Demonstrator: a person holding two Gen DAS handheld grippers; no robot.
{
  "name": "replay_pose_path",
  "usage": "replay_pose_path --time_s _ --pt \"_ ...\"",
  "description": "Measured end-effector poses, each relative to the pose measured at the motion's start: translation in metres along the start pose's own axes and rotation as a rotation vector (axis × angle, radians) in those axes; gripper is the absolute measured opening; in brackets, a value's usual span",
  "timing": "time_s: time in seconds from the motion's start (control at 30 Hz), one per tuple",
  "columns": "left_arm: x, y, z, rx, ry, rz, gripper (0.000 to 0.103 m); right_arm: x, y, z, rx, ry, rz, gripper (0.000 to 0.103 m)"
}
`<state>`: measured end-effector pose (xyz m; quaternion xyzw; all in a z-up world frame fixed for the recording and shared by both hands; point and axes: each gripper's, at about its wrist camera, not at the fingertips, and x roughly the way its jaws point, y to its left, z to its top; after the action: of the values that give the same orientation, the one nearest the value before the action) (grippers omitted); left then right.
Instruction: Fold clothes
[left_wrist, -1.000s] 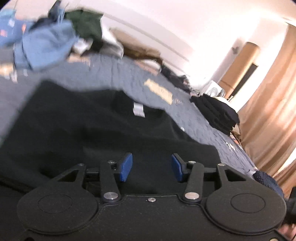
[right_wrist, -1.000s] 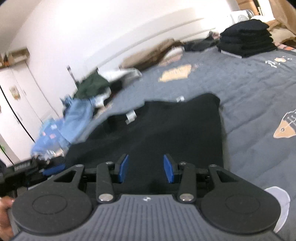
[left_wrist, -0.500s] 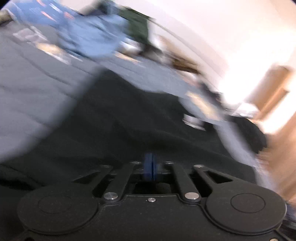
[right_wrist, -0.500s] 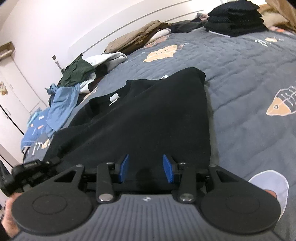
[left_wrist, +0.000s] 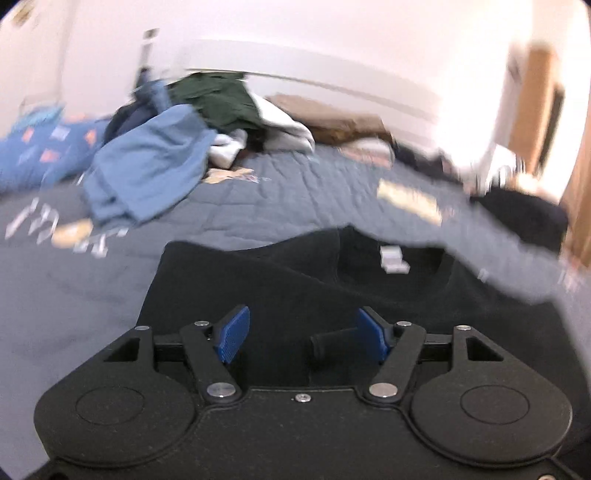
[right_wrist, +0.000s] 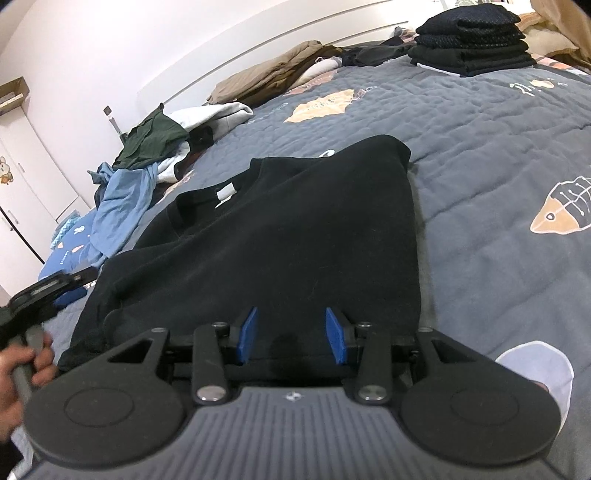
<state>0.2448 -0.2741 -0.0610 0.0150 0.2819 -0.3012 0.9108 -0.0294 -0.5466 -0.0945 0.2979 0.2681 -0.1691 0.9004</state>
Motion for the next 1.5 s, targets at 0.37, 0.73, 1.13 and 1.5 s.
replay_pose_path --time_s 0.37,0.73,1.13,1.5 --pt "0.058 -0.009 0.005 0.139 0.140 0.017 0.017 0.001 0.001 0.001 -0.012 0.011 -0.003 0.042" --pt "0.063 -0.019 0.005 0.150 0.186 0.138 0.054 0.001 0.003 0.001 -0.024 0.013 -0.001 0.042" --pt "-0.091 0.010 -0.032 -0.041 0.122 0.034 0.069 -0.020 -0.012 0.015 0.039 -0.036 -0.021 0.042" --pt "-0.189 0.020 -0.086 -0.201 0.073 0.000 0.075 -0.054 -0.005 -0.007 -0.026 -0.028 -0.034 0.042"
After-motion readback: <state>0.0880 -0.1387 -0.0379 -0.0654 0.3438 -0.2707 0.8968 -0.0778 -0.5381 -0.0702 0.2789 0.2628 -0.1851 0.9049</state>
